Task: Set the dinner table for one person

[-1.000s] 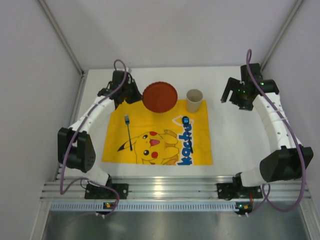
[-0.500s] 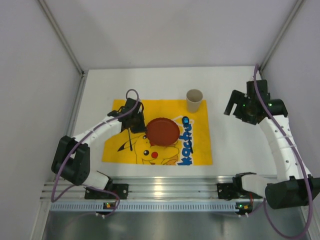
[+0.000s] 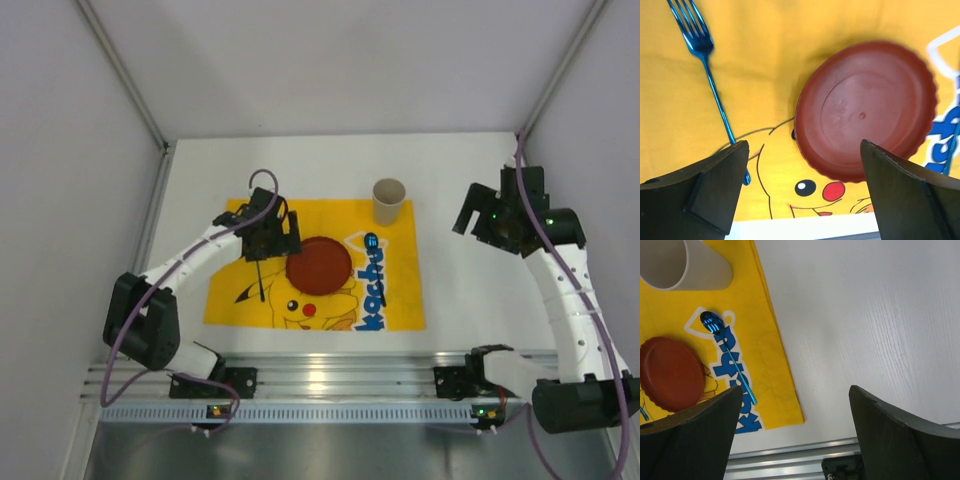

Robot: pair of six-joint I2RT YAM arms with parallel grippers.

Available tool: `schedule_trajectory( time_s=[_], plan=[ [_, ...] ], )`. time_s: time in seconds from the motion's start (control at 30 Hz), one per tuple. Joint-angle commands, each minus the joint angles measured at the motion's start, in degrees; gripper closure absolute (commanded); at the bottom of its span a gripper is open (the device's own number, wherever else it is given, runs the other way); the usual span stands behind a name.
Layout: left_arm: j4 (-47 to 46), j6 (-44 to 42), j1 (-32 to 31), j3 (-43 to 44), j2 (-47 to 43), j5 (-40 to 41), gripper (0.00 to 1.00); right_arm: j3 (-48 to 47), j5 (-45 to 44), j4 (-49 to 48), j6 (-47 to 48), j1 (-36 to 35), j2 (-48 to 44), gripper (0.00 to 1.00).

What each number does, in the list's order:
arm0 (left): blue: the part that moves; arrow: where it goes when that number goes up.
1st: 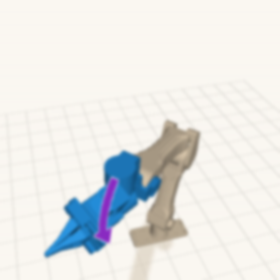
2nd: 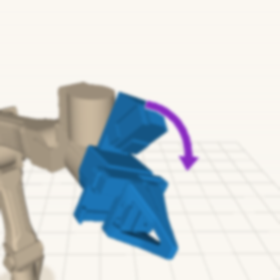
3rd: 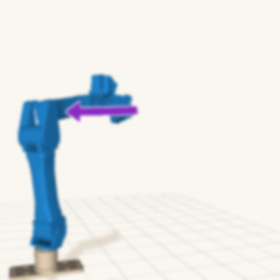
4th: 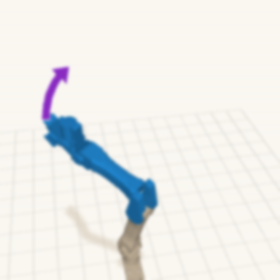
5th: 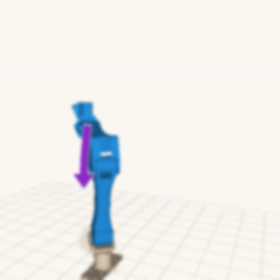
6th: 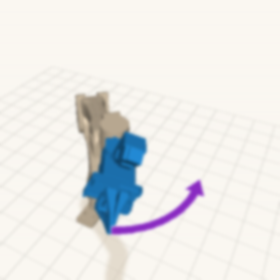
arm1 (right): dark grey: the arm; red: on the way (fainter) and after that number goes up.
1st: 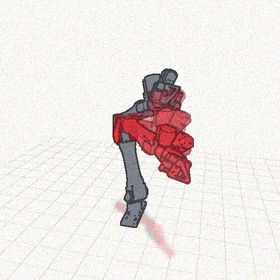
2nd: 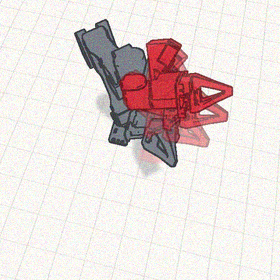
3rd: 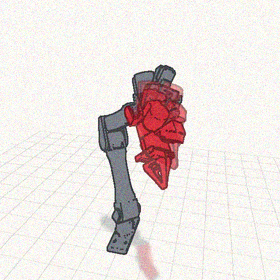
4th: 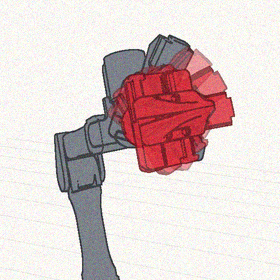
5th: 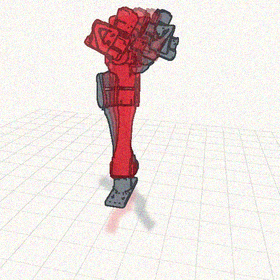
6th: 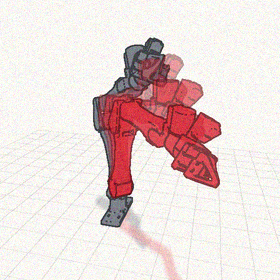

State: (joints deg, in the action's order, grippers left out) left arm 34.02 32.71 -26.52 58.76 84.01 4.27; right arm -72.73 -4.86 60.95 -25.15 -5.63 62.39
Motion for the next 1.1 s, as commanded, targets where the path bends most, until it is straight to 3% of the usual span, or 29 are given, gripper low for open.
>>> schedule_trajectory(
  time_s=[0.0, 0.2, 0.33, 0.37, 0.43, 0.47, 0.5, 0.57, 0.6, 0.67, 0.7, 0.77, 0.8, 0.9, 1.07],
  plan=[
    [2.1, -3.35, -0.19, 7.32, -5.17, 5.73, 0.02, -2.23, -0.16, 0.22, 1.42, -0.35, -1.75, 0.12],
    [6.67, -8.62, -0.02, 23.04, -2.54, 8.65, 0.02, -19.27, 10.29, -3.63, 0.54, -0.44, -0.08, 0.06],
    [8.79, -8.63, -0.11, 35.78, -4.88, 13.36, 0.01, -28.34, 25.59, -12.32, 0.1, -2.36, 1.67, 0.0],
    [0.43, -9.85, -0.11, 34.59, -7.52, 13.74, 0.01, -28.08, 26.04, -13.56, -0.77, -2.89, 1.59, 0.0],
    [-12.33, -15.88, -0.11, 22.59, -17.75, 14.18, 0.01, -23.18, 24.04, -15.85, -4.72, -3.07, -0.42, 0.0],
    [-29.37, -17.4, -0.02, 16.45, -21.48, 14.79, 0.01, -20.2, 21.94, -16.38, -7.78, -3.25, -1.47, 0.0],
    [-37.98, -18.11, -0.02, 2.81, -25.0, 16.19, 0.01, -13.3, 18.43, -16.56, -9.38, -3.34, -3.05, 0.0],
    [-47.62, -12.27, 0.07, -7.39, -33.45, 26.53, 0.02, -5.8, 18.83, -17.26, -12.36, -3.25, -4.2, 0.0],
    [-46.34, -9.1, 0.33, -12.31, -35.21, 29.53, 0.02, 1.73, 20.14, -17.53, -13.08, -3.25, -5.69, 0.0],
    [-39.94, -8.97, 0.94, -13.15, -37.42, 28.27, 0.02, 9.5, 20.77, -19.9, -13.95, -2.38, -7.71, 0.0],
    [-30.34, -10.11, 0.95, -12.02, -37.16, 26.85, 0.02, 15.89, 22.6, -20.08, -13.53, -1.5, -8.94, 0.0],
    [-21.15, -9.43, 0.86, -10.52, -35.58, 26.57, 0.01, 23.11, 30.12, -21.65, -10.9, 0.7, -9.74, 0.0],
    [-14.66, -7.76, 0.95, -9.99, -35.23, 27.88, 0.01, 25.16, 32.79, -23.14, -10.71, 0.71, -10.7, 0.0],
    [-6.45, -6.34, 1.03, -11.2, -34.61, 32.02, 0.01, 30.36, 36.85, -27.28, -11.77, 0.62, -12.64, 0.0],
    [1.03, -6.44, 1.21, -10.34, -32.69, 28.6, 0.02, 31.77, 38.17, -27.46, -11.07, 0.1, -12.82, 0.0]
  ],
)
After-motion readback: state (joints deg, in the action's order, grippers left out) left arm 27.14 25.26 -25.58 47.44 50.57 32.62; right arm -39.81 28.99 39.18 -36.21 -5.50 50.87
